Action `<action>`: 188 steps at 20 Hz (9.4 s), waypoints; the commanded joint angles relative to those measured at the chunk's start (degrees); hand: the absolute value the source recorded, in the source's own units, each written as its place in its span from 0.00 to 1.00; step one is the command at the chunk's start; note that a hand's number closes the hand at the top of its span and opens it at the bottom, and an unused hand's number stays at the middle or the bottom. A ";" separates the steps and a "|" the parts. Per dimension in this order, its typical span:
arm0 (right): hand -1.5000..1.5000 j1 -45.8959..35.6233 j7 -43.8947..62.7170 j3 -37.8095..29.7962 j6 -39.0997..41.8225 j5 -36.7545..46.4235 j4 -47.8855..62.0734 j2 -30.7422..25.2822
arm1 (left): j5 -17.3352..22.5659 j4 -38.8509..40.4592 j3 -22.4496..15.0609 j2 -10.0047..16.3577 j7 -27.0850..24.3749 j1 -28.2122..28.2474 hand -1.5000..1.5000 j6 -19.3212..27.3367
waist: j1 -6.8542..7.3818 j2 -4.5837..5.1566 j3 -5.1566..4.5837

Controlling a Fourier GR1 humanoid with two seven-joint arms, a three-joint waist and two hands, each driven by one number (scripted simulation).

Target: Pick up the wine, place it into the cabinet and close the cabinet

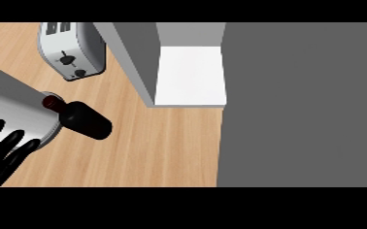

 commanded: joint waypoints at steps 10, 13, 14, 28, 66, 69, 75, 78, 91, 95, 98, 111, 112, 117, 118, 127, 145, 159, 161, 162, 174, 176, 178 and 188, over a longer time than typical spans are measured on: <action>0.00 -1.03 4.80 -1.06 -1.39 -1.16 -5.93 1.09 | 9.01 0.76 12.98 3.52 6.83 -4.19 0.00 3.18 | -0.06 -0.01 0.01; 0.00 -2.87 9.32 -0.54 -2.64 -1.99 -8.26 0.31 | 6.37 4.73 13.55 2.97 6.56 -5.74 0.00 1.30 | -0.22 0.02 0.00; 0.00 -4.86 8.85 -1.27 -3.53 -1.06 -7.43 0.48 | 8.41 9.86 14.83 4.60 6.13 -8.81 0.00 0.00 | -0.38 0.07 -0.02; 0.00 -5.88 11.96 -1.57 -3.32 -2.21 -9.59 0.47 | 5.04 26.07 16.86 8.00 9.02 -16.38 0.00 -4.18 | -0.74 0.08 -0.03; 0.00 -7.52 12.55 -2.47 -1.93 -1.74 -7.94 2.60 | -35.81 69.35 14.83 -2.96 -22.02 -27.36 0.00 -26.24 | -1.31 0.24 -0.06; 0.00 -6.26 13.39 -4.26 -1.62 -3.89 -10.05 1.87 | -40.18 69.19 13.44 -5.79 -26.24 -25.35 0.00 -26.20 | -1.63 0.19 -0.07; 0.00 -11.31 20.11 -2.50 -4.69 -2.68 -12.77 1.54 | -40.24 72.74 12.68 -5.27 -25.85 -27.97 0.00 -26.06 | -1.00 -0.01 -0.06; 0.00 -9.72 17.58 -2.27 -3.72 -2.55 -10.70 2.20 | -44.83 78.74 12.71 -4.62 -32.95 -28.41 0.00 -28.18 | -1.37 0.19 -0.10; 0.00 -10.93 18.92 -3.39 -3.65 -2.98 -11.13 1.59 | -52.94 90.55 9.42 -3.39 -45.81 -32.48 0.00 -26.17 | -1.03 0.13 -0.07; 0.00 -9.81 16.37 -4.00 -2.45 -3.27 -10.12 2.11 | -54.75 92.95 8.04 -3.11 -49.52 -31.57 0.00 -25.84 | -1.01 0.13 -0.06; 0.00 -11.22 17.48 -6.79 -1.89 -6.33 -9.59 0.35 | -55.16 93.95 6.67 -3.67 -49.92 -32.52 0.00 -25.89 | -1.05 0.11 -0.05; 0.00 -11.21 17.72 -3.99 -2.18 -2.81 -8.50 1.58 | -51.89 100.79 6.01 -4.36 -49.91 -37.35 1.00 -29.08 | -1.02 -0.01 -0.06; 0.00 -12.32 15.91 -0.47 -3.51 1.61 -6.80 3.82 | -54.39 101.28 4.01 -6.32 -53.50 -37.19 1.00 -27.51 | -1.22 0.22 -0.16; 0.00 -11.66 16.82 -2.13 -3.07 -1.10 -7.65 3.42 | -56.18 98.84 0.94 -5.37 -56.50 -35.94 1.00 -29.89 | -1.34 0.14 -0.15; 0.00 -11.88 16.38 -3.34 -2.00 -2.00 -7.39 2.36 | -56.80 100.06 0.71 -5.65 -57.56 -37.09 1.00 -28.54 | -1.77 0.30 -0.17; 0.00 -11.14 14.93 -3.09 -3.13 0.86 -6.40 3.66 | -58.37 92.98 0.47 -7.53 -64.83 -29.07 1.00 -9.87 | -0.21 -0.02 -0.05; 0.00 -8.69 18.68 -3.96 -2.22 -2.61 -11.12 2.39 | -48.38 45.25 -1.66 -21.54 -46.68 -9.07 1.00 8.52 | 0.15 -0.30 0.05; 0.00 -9.42 18.53 -4.57 -1.58 -2.85 -9.93 3.32 | -50.95 21.52 -20.52 -23.90 -19.30 -10.63 1.00 24.12 | -0.50 -0.17 0.02; 0.00 -8.11 15.37 -4.64 0.04 -3.48 -6.87 3.94 | -51.56 23.63 -24.09 -23.91 -20.55 -14.20 1.00 28.01 | -0.58 -0.02 0.03; 0.00 -7.03 12.87 -5.07 1.02 -2.76 -5.57 4.19 | -52.43 25.41 -26.27 -23.91 -21.77 -15.64 1.00 30.48 | -0.59 0.03 0.03; 0.00 -6.52 14.02 -3.86 0.46 -1.80 -8.58 5.14 | -51.93 28.40 -34.94 -23.92 -10.80 -34.66 1.00 50.21 | -0.88 0.03 0.02; 0.00 -11.32 19.03 -4.52 -1.79 -2.43 -8.57 3.86 | -53.37 31.57 -38.32 -23.92 -12.59 -38.07 1.00 55.72 | -0.92 0.03 -0.01; 0.00 -8.72 16.33 -6.20 0.23 -4.29 -7.67 3.59 | -53.43 34.09 -37.45 -23.92 -9.28 -43.45 1.00 58.50 | -1.15 0.05 0.03; 0.00 -5.68 14.04 -5.79 2.11 -4.47 -8.35 4.04 | -54.82 38.54 -39.49 -23.92 -11.30 -44.94 1.00 62.56 | -0.70 0.01 0.02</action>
